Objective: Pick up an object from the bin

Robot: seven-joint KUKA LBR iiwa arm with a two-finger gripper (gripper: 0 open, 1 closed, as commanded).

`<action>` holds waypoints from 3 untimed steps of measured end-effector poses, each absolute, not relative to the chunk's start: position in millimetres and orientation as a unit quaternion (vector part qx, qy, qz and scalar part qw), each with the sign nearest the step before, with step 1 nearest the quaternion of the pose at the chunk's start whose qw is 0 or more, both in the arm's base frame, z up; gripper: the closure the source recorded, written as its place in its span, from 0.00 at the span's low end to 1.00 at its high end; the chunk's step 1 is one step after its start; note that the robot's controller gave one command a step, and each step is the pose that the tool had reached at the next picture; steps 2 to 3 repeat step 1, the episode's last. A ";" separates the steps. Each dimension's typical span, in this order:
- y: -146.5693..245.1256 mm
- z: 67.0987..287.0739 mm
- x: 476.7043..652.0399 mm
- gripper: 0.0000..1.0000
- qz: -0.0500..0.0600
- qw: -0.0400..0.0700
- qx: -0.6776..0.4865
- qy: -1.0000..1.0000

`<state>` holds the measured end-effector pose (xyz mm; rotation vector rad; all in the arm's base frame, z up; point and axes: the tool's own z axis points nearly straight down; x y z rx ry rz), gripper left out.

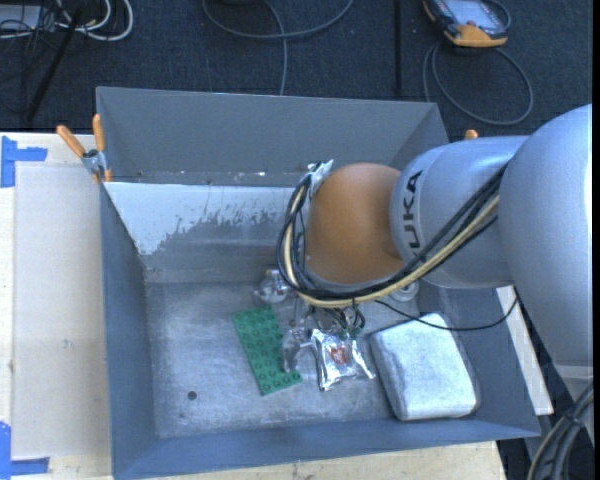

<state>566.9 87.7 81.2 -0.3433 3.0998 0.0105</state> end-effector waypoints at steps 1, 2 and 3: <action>92.9 237.8 556.2 1.00 0.000 0.004 -0.161 0.987; 92.9 237.8 556.2 1.00 0.000 0.004 -0.161 0.987; 92.9 237.8 556.2 1.00 0.000 0.004 -0.161 0.987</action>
Offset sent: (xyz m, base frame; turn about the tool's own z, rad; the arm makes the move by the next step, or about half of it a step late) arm -0.0124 0.0037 0.1521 -0.1025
